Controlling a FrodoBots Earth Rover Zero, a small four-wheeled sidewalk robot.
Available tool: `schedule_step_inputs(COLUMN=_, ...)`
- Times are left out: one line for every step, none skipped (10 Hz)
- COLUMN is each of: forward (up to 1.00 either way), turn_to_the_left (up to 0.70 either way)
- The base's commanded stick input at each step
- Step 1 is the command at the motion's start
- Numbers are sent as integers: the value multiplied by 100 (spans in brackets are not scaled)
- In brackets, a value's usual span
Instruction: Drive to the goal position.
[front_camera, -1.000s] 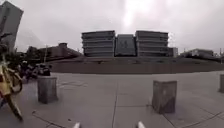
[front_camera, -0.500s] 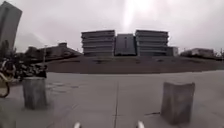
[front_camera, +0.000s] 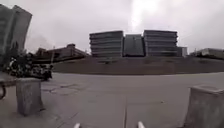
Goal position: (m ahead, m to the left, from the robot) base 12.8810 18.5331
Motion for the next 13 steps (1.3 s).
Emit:
schedule_step_inputs(forward=70, turn_to_the_left=0)
schedule_step_inputs(forward=70, turn_to_the_left=0)
schedule_step_inputs(forward=70, turn_to_the_left=0)
schedule_step_inputs(forward=70, turn_to_the_left=0)
schedule_step_inputs(forward=70, turn_to_the_left=0)
schedule_step_inputs(forward=70, turn_to_the_left=0)
schedule_step_inputs(forward=70, turn_to_the_left=0)
schedule_step_inputs(forward=70, turn_to_the_left=0)
schedule_step_inputs(forward=70, turn_to_the_left=0)
schedule_step_inputs(forward=70, turn_to_the_left=0)
schedule_step_inputs(forward=70, turn_to_the_left=0)
schedule_step_inputs(forward=70, turn_to_the_left=0)
schedule_step_inputs(forward=70, turn_to_the_left=0)
